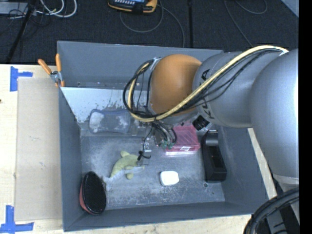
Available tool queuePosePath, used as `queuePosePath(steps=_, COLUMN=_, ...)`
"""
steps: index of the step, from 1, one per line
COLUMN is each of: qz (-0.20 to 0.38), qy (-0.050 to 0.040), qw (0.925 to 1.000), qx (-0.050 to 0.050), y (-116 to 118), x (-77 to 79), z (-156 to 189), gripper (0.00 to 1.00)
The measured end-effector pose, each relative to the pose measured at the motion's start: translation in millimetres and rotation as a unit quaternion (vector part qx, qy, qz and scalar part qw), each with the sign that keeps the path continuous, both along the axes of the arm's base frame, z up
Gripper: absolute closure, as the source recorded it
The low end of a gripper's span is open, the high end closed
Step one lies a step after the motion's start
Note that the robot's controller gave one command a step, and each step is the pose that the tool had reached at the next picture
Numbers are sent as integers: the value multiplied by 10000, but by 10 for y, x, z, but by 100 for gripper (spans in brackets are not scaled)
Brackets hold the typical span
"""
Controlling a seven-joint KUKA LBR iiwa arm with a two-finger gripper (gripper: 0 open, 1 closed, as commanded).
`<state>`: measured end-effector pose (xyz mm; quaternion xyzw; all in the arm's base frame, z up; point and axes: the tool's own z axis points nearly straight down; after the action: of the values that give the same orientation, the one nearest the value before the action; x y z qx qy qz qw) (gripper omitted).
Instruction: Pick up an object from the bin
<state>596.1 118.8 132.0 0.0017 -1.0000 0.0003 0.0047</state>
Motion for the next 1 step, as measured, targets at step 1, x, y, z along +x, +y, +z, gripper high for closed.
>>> queuePosePath(steps=1, qz=-12, qy=-38, qw=10000, qx=5, y=-4, x=19, z=47, gripper=0)
